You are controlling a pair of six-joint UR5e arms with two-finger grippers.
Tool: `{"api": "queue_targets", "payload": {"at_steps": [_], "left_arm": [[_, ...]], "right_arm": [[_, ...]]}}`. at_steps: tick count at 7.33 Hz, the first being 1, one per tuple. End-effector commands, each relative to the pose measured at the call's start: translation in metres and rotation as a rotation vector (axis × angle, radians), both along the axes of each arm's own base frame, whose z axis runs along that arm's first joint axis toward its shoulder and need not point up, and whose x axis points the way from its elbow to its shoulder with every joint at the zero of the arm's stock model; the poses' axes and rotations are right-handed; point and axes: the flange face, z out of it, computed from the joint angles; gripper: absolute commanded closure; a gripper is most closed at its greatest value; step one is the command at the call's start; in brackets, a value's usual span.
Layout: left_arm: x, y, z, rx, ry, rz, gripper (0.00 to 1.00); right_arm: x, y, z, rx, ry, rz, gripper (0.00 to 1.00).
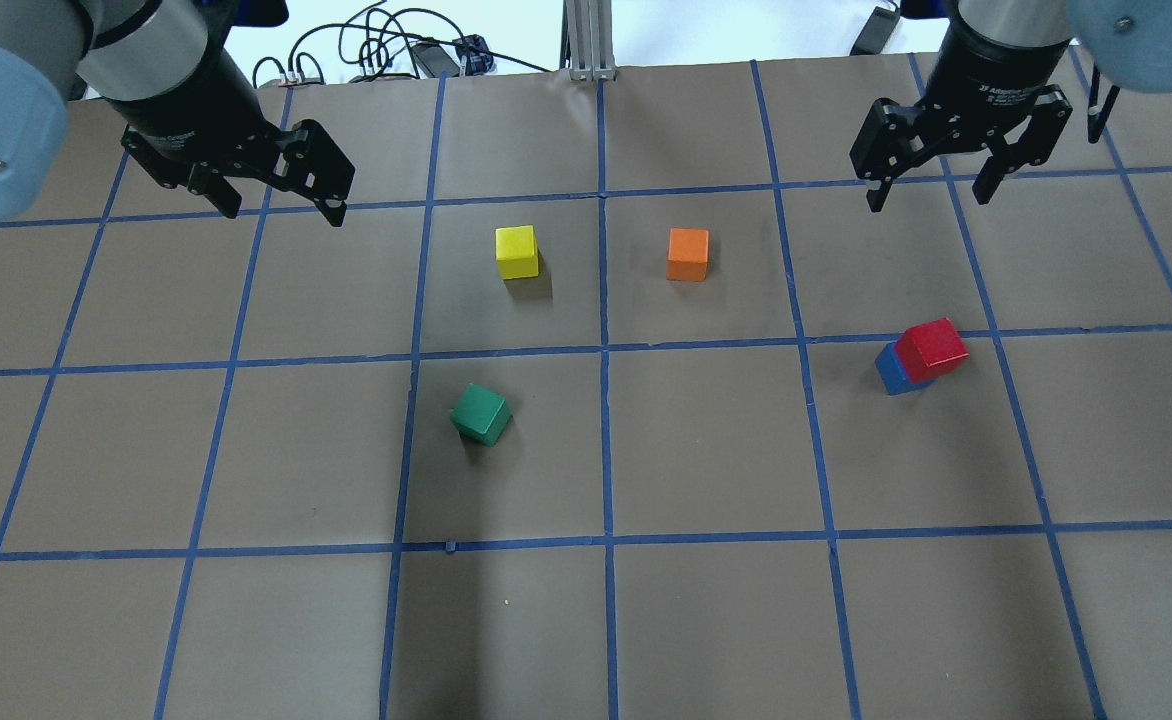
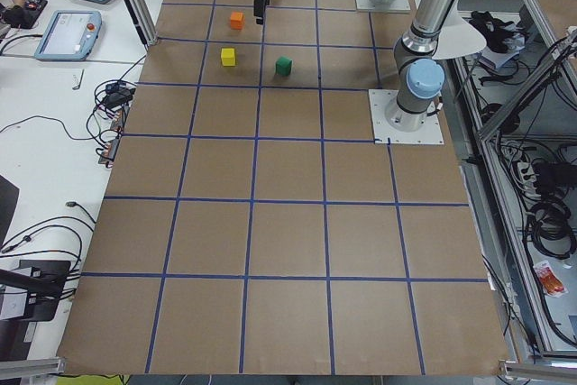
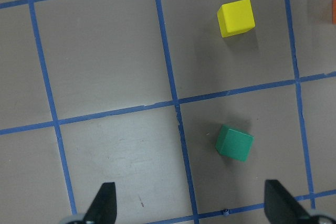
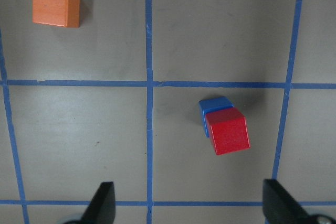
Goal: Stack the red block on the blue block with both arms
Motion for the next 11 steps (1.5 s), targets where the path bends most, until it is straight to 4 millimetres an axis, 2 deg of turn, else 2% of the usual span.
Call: {"api": "queue_targets", "payload": {"at_steps": [1,2,3,6,11], "left_arm": [[0.0,0.0,0.0,0.001,-0.002,0.0,0.0],[0.0,0.0,0.0,-0.001,-0.001,0.0,0.0],[0.0,0.0,0.0,-0.001,-0.001,0.0,0.0],[0.0,0.0,0.0,0.001,-0.002,0.0,0.0],[0.0,-0.001,-0.001,0.002,-0.001,0.0,0.0]], "right_arm": [[0.018,0.019,0.007,-0.007,-0.002,0.001,0.0],[0.027,0.024,0.003,-0.002,0.014,0.012,0.0],[0.03,0.029,0.009,-0.013,0.001,0.014,0.0],[0.031,0.043,0.01,-0.013,-0.001,0.015,0.0],[0.029,0.044,0.006,-0.002,0.012,0.016,0.0]]}}
